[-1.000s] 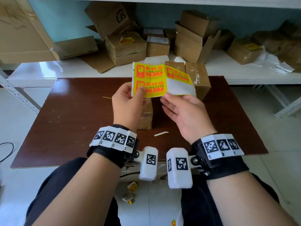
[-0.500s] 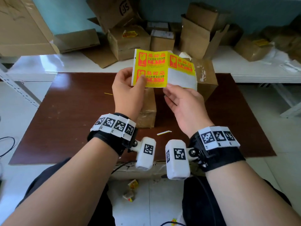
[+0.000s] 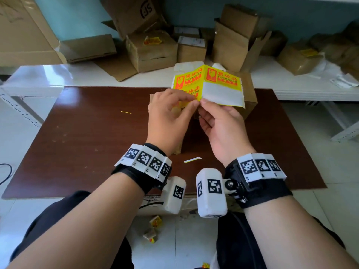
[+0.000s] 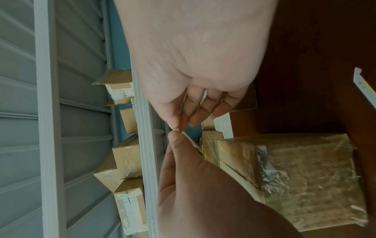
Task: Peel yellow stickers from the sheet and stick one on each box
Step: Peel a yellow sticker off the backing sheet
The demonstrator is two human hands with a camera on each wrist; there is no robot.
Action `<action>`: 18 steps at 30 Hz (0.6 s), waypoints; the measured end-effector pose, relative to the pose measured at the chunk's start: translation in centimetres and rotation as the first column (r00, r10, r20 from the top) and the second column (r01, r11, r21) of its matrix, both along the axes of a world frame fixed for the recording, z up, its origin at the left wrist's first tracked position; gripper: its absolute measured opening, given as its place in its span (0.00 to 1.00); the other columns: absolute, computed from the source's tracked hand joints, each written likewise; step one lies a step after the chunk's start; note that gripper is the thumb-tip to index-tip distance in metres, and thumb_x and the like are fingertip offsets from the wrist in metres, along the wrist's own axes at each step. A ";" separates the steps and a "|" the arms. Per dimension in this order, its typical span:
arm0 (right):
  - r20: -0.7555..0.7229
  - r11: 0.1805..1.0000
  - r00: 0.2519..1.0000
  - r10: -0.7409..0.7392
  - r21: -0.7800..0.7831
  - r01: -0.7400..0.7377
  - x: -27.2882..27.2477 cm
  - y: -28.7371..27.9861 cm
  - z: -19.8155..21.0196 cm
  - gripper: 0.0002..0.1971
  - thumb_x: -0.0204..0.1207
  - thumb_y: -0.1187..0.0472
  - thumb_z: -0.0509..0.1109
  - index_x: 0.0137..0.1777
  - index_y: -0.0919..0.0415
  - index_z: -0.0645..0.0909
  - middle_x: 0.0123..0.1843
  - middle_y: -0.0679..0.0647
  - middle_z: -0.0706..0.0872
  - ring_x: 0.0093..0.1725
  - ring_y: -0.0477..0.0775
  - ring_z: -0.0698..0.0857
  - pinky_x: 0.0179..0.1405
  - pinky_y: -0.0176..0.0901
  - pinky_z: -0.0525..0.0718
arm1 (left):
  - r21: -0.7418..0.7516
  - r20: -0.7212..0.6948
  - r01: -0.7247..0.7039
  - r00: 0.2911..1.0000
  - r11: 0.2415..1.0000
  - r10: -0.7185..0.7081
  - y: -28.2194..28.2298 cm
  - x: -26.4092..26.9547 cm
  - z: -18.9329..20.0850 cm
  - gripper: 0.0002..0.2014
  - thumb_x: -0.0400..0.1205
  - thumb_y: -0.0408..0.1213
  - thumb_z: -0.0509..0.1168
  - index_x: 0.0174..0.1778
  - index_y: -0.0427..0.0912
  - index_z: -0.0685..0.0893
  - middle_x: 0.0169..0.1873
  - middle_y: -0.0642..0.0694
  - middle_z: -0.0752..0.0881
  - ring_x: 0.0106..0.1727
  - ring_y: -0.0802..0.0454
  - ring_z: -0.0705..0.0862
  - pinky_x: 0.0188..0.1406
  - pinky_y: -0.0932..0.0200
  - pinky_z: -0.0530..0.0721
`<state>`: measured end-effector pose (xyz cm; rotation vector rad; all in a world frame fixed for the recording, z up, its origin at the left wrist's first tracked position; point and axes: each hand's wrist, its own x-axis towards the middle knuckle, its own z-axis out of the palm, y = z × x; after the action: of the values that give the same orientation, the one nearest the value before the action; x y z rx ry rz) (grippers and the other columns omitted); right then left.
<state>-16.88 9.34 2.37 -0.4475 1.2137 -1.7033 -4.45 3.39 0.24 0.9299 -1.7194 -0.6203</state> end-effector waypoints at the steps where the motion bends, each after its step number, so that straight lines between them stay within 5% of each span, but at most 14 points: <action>1: 0.001 1.000 1.000 0.004 -0.001 -0.004 0.0 0.0 -0.1 0.05 0.87 0.66 0.78 0.56 0.55 0.91 0.49 0.51 0.94 0.50 0.47 0.90 0.57 0.42 0.85 | -0.004 -0.006 0.005 1.000 1.000 -0.005 0.0 -0.1 0.0 0.04 0.84 0.48 0.75 0.50 0.55 0.93 0.50 0.57 0.91 0.59 0.49 0.84 0.65 0.41 0.82; 6: -0.016 1.000 1.000 0.007 0.003 -0.007 -0.1 0.1 -0.2 0.05 0.87 0.66 0.78 0.53 0.55 0.91 0.46 0.49 0.94 0.48 0.45 0.91 0.57 0.41 0.85 | -0.064 -0.021 0.050 0.998 0.997 -0.051 0.0 -0.3 0.1 0.03 0.86 0.36 0.76 0.51 0.44 0.95 0.47 0.49 0.90 0.43 0.64 0.81 0.46 0.73 0.74; 11: -0.032 1.000 0.999 0.001 -0.021 -0.001 -0.5 0.4 0.0 0.05 0.88 0.66 0.77 0.53 0.55 0.91 0.49 0.50 0.95 0.53 0.47 0.93 0.61 0.43 0.86 | -0.070 -0.052 0.099 0.993 0.993 -0.103 0.1 -0.7 0.0 0.04 0.86 0.35 0.76 0.53 0.43 0.95 0.47 0.47 0.90 0.39 0.56 0.83 0.39 0.62 0.80; 18: -0.065 0.999 0.998 -0.010 -0.036 0.008 -0.1 0.5 -0.1 0.08 0.88 0.69 0.76 0.52 0.56 0.94 0.49 0.50 0.98 0.55 0.48 0.97 0.60 0.41 0.88 | -0.027 -0.074 0.099 0.992 0.995 -0.101 0.3 -0.8 0.1 0.03 0.86 0.34 0.76 0.52 0.42 0.95 0.48 0.48 0.92 0.45 0.54 0.89 0.45 0.64 0.84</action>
<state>-16.96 9.87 2.28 -0.5238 1.2357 -1.7323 -5.23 3.69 0.30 0.7984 -1.7101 -0.6913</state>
